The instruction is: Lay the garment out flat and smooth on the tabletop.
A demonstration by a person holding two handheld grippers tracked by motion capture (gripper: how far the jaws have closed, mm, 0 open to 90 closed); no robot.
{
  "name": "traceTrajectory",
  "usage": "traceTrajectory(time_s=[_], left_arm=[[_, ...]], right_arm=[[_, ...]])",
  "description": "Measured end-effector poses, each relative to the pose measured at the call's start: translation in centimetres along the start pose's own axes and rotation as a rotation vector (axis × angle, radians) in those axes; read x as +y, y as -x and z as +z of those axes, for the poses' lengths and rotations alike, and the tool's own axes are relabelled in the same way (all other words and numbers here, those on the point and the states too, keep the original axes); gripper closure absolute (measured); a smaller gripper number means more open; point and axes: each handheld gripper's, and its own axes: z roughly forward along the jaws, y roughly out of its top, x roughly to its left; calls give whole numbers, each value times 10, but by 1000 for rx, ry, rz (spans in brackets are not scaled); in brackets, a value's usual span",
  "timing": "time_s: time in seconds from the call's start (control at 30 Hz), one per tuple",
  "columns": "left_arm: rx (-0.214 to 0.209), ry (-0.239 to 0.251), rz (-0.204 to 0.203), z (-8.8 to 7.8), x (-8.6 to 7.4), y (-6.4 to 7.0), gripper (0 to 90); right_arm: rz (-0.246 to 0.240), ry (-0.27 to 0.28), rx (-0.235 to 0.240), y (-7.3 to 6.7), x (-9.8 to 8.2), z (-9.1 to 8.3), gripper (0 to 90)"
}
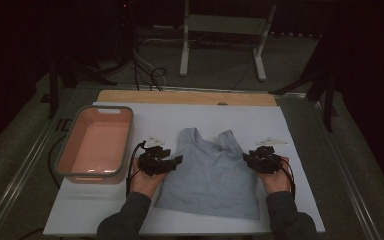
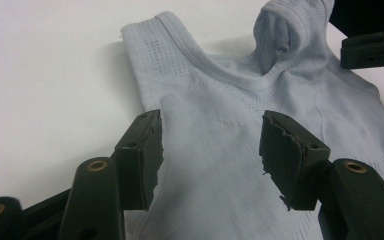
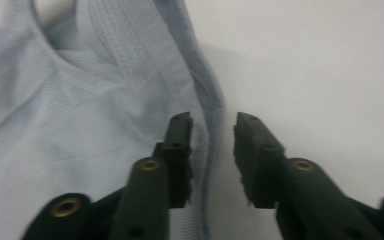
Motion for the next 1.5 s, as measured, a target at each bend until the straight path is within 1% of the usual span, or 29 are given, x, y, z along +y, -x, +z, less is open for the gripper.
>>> traceTrajectory(time_s=[0.1, 0.17, 0.23, 0.27, 0.3, 0.37, 0.43, 0.5, 0.57, 0.6, 0.63, 0.7, 0.73, 0.77, 0.83, 0.9, 0.93, 0.97, 1.0, 1.03, 1.07, 1.1, 1.13, 1.17, 1.2, 1.27, 1.33, 1.47, 1.5], left_arm=[[-1, -9, 3, -2, -3, 0, 431], [-2, -8, 8, -4, -5, 0, 430], [0, -10, 7, -6, -6, -1, 428], [0, -8, 3, -8, -8, -1, 428], [0, -6, 5, -9, -10, -2, 426], [1, -7, 9, -11, -13, -2, 423], [3, -9, 6, -12, -16, -2, 417], [11, -12, 9, -13, -20, -2, 403], [18, -13, 6, -14, -21, -2, 372], [20, -10, 4, -15, -24, -2, 349], [29, -7, 3, -16, -26, -2, 336], [44, -10, 1, -17, -28, -2, 287], [46, -12, 5, -17, -29, -2, 266], [45, -17, 4, -18, -31, -1, 257], [38, -21, 9, -19, -33, -1, 253], [35, -33, 11, -19, -37, 1, 257], [29, -38, 11, -19, -39, 2, 267], [32, -57, 13, -19, -43, 3, 280], [32, -57, 13, -19, -43, 3, 306], [35, -79, 12, -18, -48, 4, 306], [25, -86, 10, -18, -51, 4, 346], [18, -94, 9, -17, -54, 4, 369], [10, -103, 10, -16, -55, 4, 401], [5, -110, 9, -15, -57, 5, 428], [5, -119, 15, -13, -57, 5, 440], [3, -121, 19, -11, -57, 7, 473], [1, -126, 26, -8, -56, 10, 496], [-4, -130, 33, 1, -55, 18, 519], [-4, -130, 33, 1, -55, 18, 523]], right_arm=[[-19, -12, 12, -3, -1, -2, 590], [-37, -18, 14, -4, -3, -4, 564], [-41, -19, 12, -5, -5, -6, 552], [-37, -18, 16, -4, -7, -9, 537], [-37, -24, 26, -4, -11, -13, 509], [-43, -38, 35, -4, -17, -17, 481], [-52, -47, 32, -6, -22, -20, 451], [-58, -59, 33, -6, -26, -24, 421], [-63, -68, 26, -7, -30, -28, 386], [-64, -74, 26, -7, -33, -30, 370], [-63, -74, 24, -7, -34, -31, 366], [-46, -71, 36, -6, -37, -34, 366], [-29, -70, 57, -4, -39, -36, 364], [-21, -70, 65, -4, -40, -36, 364], [-15, -72, 67, -2, -43, -36, 365], [-8, -69, 57, 0, -45, -33, 382], [-3, -66, 66, 1, -46, -31, 409], [2, -71, 68, 2, -46, -30, 442], [2, -71, 68, 2, -46, -30, 442], [11, -80, 70, 3, -46, -28, 512], [20, -83, 81, 5, -47, -26, 632], [19, -84, 86, 5, -46, -26, 718], [18, -84, 94, 6, -46, -26, 768], [15, -81, 99, 5, -45, -27, 793], [6, -80, 98, 5, -44, -27, 809], [-10, -82, 84, 3, -43, -26, 822], [-16, -78, 74, 3, -42, -25, 826], [15, -64, 51, 12, -42, -25, 826], [15, -64, 51, 12, -42, -25, 826]])
